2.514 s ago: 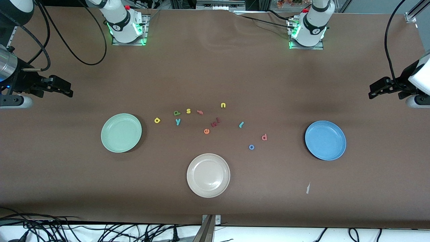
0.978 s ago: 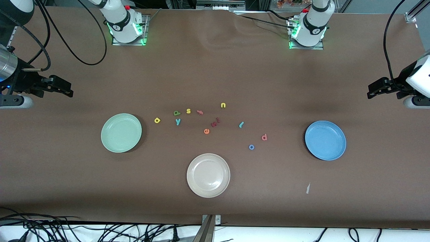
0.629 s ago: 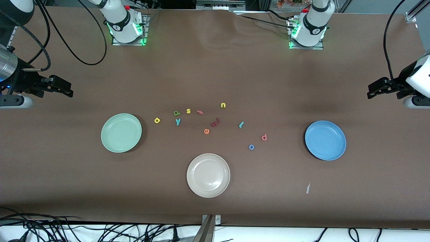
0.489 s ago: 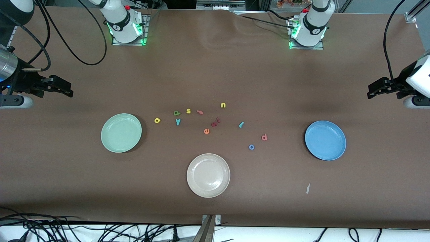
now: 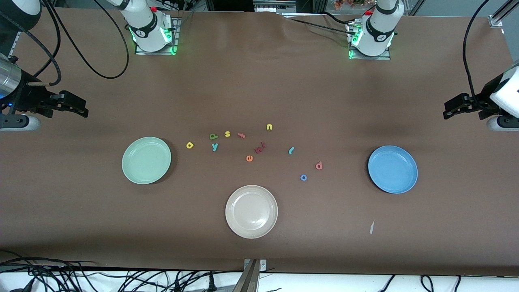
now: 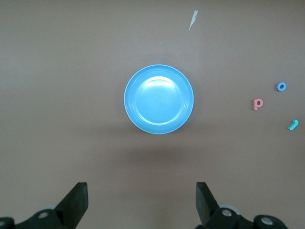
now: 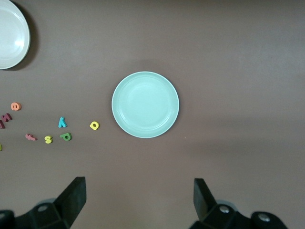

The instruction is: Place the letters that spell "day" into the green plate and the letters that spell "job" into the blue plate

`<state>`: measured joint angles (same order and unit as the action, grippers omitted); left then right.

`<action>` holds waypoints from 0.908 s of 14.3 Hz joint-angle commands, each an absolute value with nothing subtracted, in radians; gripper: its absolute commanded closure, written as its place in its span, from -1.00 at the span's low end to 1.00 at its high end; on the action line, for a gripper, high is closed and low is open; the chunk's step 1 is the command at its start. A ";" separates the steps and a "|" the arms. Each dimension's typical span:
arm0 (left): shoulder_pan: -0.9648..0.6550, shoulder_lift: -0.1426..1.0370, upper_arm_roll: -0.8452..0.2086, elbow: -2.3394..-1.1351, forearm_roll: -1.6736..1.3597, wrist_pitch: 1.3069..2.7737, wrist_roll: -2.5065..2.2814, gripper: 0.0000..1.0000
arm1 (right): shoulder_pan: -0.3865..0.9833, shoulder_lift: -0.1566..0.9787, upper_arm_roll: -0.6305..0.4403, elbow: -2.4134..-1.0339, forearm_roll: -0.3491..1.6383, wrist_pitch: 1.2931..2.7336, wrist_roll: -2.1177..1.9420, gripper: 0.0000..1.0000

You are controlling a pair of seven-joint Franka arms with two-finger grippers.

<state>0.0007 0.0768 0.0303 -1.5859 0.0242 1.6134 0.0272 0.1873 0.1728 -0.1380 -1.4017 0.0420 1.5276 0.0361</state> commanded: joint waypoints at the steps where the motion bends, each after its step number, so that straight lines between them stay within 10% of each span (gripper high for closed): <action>1: 0.005 0.071 0.028 -1.591 0.034 1.611 0.046 -1.00 | 0.189 0.170 -0.135 -1.390 0.046 1.523 0.049 -1.00; 13: 0.005 0.096 0.028 -1.586 0.032 1.611 0.028 -1.00 | 0.189 0.170 -0.133 -1.391 0.046 1.517 0.049 -1.00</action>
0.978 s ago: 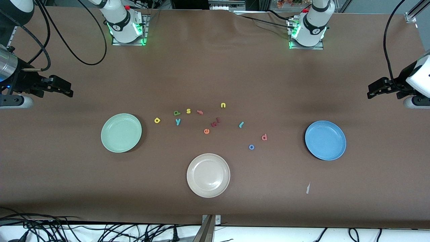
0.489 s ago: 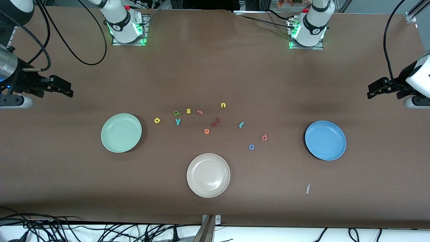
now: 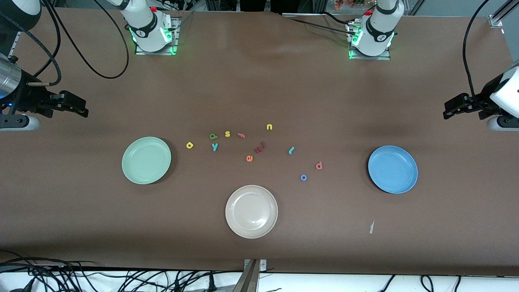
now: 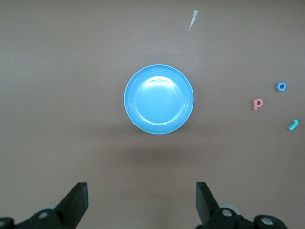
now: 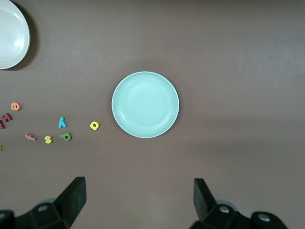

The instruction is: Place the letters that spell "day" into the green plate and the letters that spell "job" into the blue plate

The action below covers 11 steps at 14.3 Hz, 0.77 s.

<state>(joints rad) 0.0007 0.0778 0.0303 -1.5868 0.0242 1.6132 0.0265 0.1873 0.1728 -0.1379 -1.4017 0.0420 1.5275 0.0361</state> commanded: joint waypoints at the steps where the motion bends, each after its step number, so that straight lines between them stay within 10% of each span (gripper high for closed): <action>1: 0.008 0.118 0.029 -1.582 0.031 1.611 -0.023 -1.00 | 0.192 0.170 -0.133 -1.393 0.046 1.519 0.049 -1.00; 11: -0.149 0.369 0.002 -1.606 -0.047 1.820 -0.140 -1.00 | 0.271 0.293 -0.133 -1.391 0.052 1.607 0.052 -1.00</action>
<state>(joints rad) -0.1001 0.3178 -0.0017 -1.6045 -0.0129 1.7530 -0.1311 0.2480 0.2440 -0.1303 -1.4049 0.0422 1.5799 0.0394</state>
